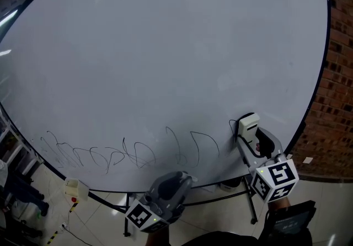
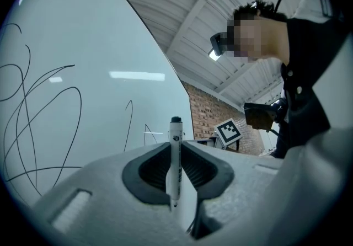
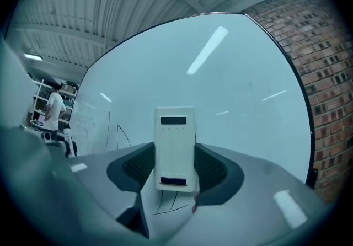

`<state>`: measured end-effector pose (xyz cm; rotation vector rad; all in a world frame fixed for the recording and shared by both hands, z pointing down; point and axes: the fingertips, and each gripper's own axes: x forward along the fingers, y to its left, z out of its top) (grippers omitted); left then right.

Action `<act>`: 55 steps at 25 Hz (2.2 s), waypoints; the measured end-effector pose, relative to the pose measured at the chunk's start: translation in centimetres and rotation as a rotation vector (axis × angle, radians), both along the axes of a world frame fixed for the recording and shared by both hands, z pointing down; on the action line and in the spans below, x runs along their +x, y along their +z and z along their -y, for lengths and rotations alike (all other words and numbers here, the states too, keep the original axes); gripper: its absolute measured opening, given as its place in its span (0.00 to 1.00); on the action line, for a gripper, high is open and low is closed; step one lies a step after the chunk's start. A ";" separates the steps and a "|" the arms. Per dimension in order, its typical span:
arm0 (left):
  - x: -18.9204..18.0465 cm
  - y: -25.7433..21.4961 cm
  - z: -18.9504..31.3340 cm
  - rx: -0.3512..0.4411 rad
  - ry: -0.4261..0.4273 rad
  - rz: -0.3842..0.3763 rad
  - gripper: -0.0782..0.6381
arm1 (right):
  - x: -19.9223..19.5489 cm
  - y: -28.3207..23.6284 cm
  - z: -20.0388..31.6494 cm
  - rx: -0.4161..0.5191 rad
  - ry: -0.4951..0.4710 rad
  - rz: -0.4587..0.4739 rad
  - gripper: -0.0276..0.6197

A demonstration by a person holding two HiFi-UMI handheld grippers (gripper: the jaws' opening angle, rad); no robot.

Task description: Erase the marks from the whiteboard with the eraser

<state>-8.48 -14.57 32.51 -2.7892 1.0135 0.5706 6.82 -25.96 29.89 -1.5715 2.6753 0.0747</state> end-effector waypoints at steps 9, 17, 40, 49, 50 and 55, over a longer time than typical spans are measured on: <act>1.0 -0.4 -0.1 0.008 0.013 0.012 0.20 | 5.5 -0.1 1.3 -0.048 0.036 0.060 0.40; 0.7 -0.5 -0.6 0.008 0.005 0.018 0.20 | 9.7 0.0 2.3 -0.046 0.140 0.108 0.40; -1.8 0.5 -1.0 -0.006 0.017 -0.017 0.20 | -1.8 2.5 -0.2 -0.053 0.002 -0.034 0.40; -1.4 -0.1 -1.1 0.008 0.032 -0.007 0.20 | 6.6 2.9 1.9 -0.089 0.149 0.042 0.40; -1.3 -0.1 -1.1 0.008 0.031 -0.006 0.20 | 7.1 3.0 2.0 -0.091 0.160 0.049 0.40; -1.4 -0.2 -1.5 0.011 0.026 0.002 0.20 | 7.8 3.1 2.1 -0.094 0.183 0.069 0.40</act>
